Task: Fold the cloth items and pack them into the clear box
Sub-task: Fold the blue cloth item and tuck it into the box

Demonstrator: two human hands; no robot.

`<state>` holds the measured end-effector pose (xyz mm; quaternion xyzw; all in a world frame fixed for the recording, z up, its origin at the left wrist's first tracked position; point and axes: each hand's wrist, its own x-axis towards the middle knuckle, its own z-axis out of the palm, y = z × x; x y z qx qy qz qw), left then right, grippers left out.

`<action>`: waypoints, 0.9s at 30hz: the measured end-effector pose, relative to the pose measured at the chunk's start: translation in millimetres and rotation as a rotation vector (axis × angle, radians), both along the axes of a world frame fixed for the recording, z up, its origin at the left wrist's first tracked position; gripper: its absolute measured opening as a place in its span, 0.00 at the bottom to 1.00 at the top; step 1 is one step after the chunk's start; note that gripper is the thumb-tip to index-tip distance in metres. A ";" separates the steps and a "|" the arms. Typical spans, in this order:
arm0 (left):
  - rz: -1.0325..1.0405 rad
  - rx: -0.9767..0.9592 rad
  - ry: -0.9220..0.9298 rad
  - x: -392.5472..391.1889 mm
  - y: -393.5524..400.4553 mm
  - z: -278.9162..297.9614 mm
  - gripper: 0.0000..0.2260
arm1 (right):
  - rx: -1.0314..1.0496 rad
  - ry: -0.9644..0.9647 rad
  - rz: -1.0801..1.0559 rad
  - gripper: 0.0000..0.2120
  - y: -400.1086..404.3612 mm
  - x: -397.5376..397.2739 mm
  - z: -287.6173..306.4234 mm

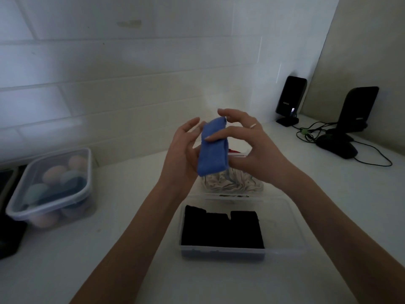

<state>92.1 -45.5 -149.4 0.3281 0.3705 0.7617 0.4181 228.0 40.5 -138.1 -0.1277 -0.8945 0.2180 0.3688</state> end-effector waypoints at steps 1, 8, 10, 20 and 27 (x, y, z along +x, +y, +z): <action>-0.008 -0.014 -0.008 -2.4 2.6 -2.7 0.19 | 0.019 -0.006 -0.005 0.19 -0.9 -1.6 -1.9; -0.150 -0.028 -0.099 -6.3 8.0 -9.6 0.19 | 0.069 -0.010 -0.017 0.16 -2.5 -6.9 -9.5; -0.184 -0.021 -0.139 -7.7 7.8 -10.0 0.12 | 0.115 -0.039 -0.030 0.15 -2.7 -7.3 -10.9; -0.056 0.008 0.078 0.4 5.8 -11.3 0.13 | -0.348 0.161 -0.091 0.11 -8.7 -13.1 -6.3; -0.031 -0.008 0.157 3.4 4.5 -12.4 0.13 | -0.644 0.299 -0.039 0.04 -16.9 -12.3 -1.3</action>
